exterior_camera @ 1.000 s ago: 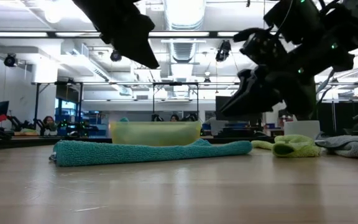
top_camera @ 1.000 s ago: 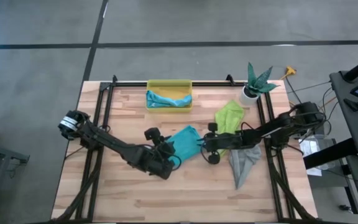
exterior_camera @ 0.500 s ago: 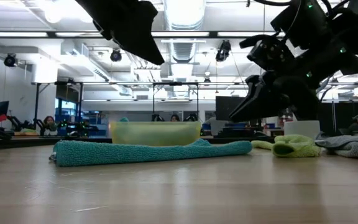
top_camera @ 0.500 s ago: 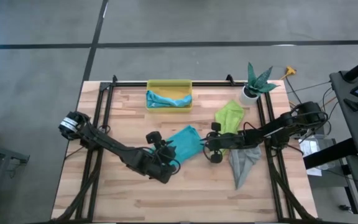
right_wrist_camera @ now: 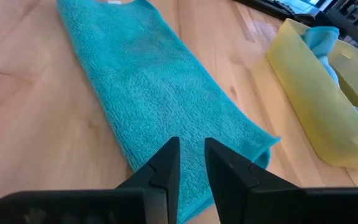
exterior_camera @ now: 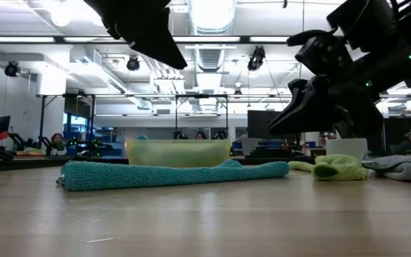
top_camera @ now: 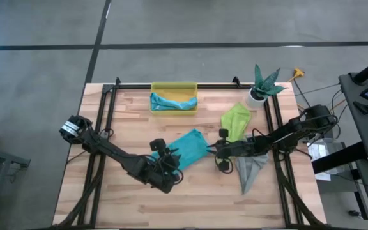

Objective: Roll microfiber towels into tight, uniform cylinder then place into a basket
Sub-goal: Roll the light blue towel

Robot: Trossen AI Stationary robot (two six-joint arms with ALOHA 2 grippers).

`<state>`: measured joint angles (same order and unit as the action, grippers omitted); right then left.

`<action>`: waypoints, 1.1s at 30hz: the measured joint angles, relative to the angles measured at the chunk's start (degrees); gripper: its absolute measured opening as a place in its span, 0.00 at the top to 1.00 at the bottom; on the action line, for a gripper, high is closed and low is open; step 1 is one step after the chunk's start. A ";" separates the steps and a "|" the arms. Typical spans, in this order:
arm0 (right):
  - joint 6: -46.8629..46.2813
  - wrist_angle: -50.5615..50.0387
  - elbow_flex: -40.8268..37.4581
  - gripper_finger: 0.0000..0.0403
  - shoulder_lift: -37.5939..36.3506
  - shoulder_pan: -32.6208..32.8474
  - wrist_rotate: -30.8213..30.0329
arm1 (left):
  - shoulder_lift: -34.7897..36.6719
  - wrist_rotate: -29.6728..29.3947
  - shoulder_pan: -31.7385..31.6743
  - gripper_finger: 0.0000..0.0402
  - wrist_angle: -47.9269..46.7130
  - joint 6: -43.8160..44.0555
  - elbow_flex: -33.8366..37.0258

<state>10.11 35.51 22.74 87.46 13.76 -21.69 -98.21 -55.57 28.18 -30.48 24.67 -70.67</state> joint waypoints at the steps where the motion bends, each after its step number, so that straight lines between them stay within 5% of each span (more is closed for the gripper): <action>1: 0.00 0.02 -0.02 0.83 0.00 0.00 -0.04 | 0.00 -0.02 -0.04 0.71 0.02 0.00 0.00; 17: -0.11 6.90 -0.09 0.83 -0.02 0.00 -0.90 | 0.00 -1.60 -0.18 0.71 0.54 0.01 0.02; 26: 11.85 14.33 -0.03 0.83 -0.87 -0.03 -0.05 | 0.86 -3.34 -1.19 0.71 0.66 -11.02 -2.82; 33: 14.88 5.80 0.10 0.83 -0.38 -0.16 6.69 | 1.38 10.45 -1.03 0.71 0.89 -11.14 -2.82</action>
<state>24.98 41.31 22.84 87.08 13.59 -15.01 -96.84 -45.12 27.15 -29.58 13.53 -73.50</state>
